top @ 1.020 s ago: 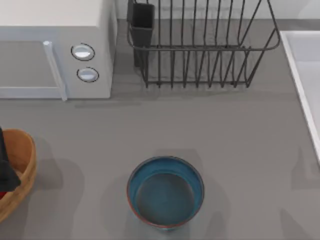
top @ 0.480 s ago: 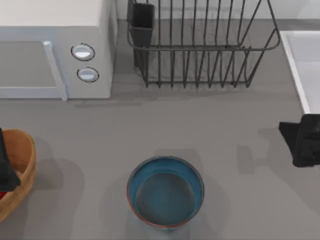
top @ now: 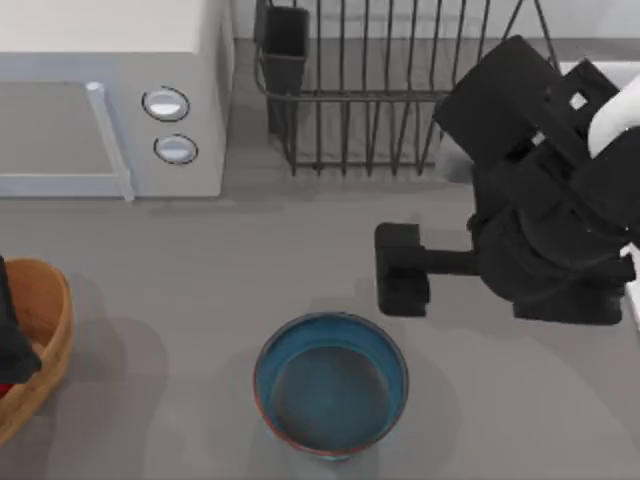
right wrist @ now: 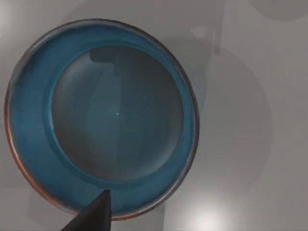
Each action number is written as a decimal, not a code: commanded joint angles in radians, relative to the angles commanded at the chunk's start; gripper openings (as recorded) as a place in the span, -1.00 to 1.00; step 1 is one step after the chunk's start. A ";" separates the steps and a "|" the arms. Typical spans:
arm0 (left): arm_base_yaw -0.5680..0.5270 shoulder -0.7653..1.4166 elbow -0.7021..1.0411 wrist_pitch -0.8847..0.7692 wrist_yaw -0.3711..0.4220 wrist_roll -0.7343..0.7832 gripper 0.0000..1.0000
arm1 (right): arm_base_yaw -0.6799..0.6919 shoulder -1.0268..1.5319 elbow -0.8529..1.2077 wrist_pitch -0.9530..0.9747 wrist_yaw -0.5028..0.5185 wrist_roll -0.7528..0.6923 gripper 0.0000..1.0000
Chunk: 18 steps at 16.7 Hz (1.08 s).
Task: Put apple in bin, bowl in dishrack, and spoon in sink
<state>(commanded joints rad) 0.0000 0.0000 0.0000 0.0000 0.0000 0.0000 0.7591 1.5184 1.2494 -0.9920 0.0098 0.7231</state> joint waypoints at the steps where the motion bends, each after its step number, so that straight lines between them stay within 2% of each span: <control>1: 0.000 0.000 0.000 0.000 0.000 0.000 1.00 | 0.015 0.071 0.058 -0.049 -0.001 0.023 1.00; 5: 0.000 0.000 0.000 0.000 0.000 0.000 1.00 | 0.045 0.290 0.238 -0.197 -0.007 0.083 1.00; 8: 0.000 0.000 0.000 0.000 0.000 0.000 1.00 | 0.048 0.358 0.294 -0.244 -0.009 0.099 1.00; 14: 0.000 0.000 0.000 0.000 0.000 0.000 1.00 | 0.043 0.358 0.289 -0.240 -0.009 0.098 1.00; 18: 0.000 0.000 0.000 0.000 0.000 0.000 1.00 | 0.048 0.392 0.209 -0.129 -0.009 0.098 1.00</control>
<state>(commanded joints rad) 0.0000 0.0000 0.0000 0.0000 0.0000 0.0000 0.8068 1.9100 1.4580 -1.1206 0.0011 0.8211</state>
